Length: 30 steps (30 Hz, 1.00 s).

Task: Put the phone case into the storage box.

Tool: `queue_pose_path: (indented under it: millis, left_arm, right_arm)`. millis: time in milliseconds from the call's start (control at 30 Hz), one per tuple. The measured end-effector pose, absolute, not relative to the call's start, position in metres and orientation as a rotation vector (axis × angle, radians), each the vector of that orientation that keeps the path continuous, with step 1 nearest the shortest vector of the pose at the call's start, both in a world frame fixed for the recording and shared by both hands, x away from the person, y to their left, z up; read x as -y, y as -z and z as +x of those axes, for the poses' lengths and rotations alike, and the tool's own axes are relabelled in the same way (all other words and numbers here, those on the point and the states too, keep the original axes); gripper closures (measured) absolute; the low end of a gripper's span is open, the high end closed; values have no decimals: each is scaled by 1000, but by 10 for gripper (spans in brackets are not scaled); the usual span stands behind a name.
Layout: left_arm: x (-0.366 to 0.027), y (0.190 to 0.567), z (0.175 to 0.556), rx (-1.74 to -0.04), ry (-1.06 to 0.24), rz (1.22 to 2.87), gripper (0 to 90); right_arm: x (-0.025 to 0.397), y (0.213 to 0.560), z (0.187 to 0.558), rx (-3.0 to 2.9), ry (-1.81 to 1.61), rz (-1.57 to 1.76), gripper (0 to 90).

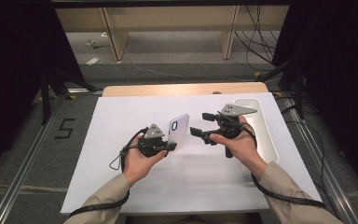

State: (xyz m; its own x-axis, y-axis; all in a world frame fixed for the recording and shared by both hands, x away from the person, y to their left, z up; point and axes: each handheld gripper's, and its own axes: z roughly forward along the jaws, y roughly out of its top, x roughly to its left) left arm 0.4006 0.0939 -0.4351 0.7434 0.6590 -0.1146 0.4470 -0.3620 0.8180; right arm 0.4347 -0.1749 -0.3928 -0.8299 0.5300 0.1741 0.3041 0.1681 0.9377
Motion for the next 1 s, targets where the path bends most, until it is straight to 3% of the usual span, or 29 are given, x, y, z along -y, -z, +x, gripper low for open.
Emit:
queue_pose_path:
  millis: [1000]
  left_arm:
    - [-72,435,395,-864,-296,2000,803]
  right_arm:
    - [159,399,429,-2146,-1770,911,38]
